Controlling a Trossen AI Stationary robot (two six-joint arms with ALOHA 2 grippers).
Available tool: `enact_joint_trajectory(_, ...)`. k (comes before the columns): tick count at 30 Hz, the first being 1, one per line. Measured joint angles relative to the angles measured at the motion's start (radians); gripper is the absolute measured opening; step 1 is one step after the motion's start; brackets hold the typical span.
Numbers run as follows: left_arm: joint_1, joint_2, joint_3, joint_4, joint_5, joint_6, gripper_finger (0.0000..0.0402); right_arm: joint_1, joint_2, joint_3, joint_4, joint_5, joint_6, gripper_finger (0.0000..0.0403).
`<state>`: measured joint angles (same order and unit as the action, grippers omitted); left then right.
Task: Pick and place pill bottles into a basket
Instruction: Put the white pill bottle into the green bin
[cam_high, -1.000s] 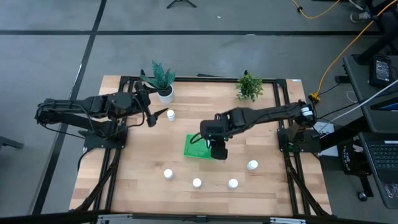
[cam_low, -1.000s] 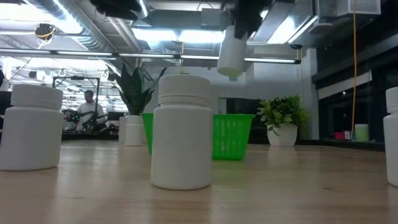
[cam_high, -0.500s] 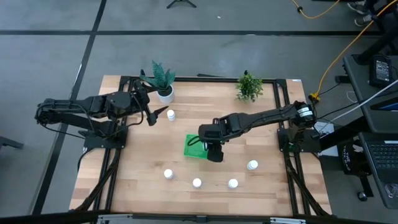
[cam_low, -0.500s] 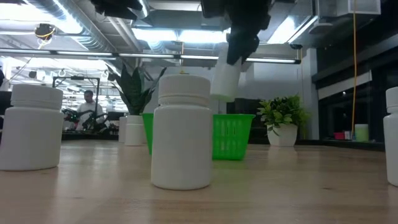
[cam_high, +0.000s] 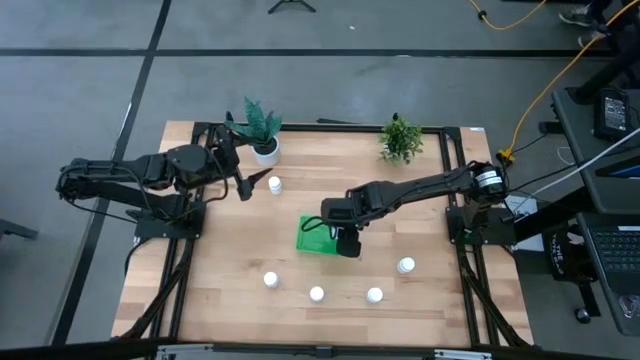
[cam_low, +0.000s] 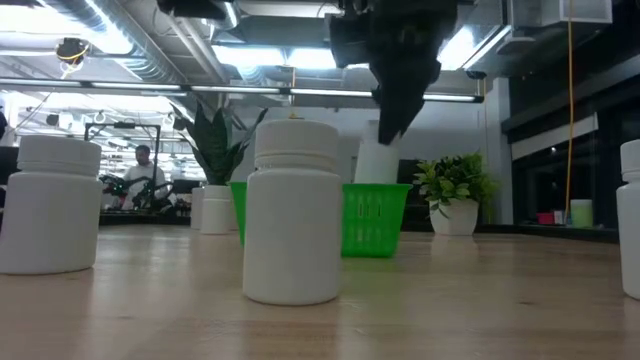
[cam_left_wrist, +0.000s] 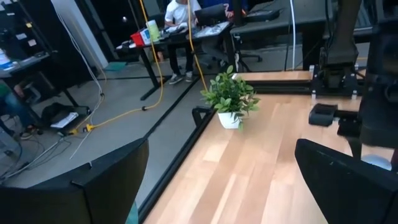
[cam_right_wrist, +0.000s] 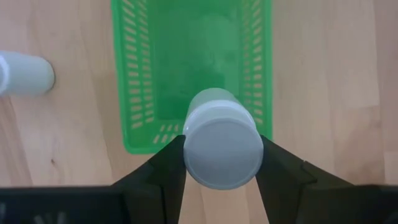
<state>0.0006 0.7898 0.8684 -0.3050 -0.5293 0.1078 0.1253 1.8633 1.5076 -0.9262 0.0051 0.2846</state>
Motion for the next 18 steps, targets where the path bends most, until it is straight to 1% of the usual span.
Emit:
enact_joint_trajectory(11, 0.000, 0.000, 0.000, 0.000, 0.000, -0.009, 0.0400, -0.030, 0.000, -0.071, 0.050, -0.008, -0.002, 0.0158)
enact_joint_trajectory(18, 0.000, 0.000, 0.000, 0.000, 0.000, -0.009, 0.0400, -0.066, 0.000, -0.074, 0.047, -0.010, -0.037, 0.0158)
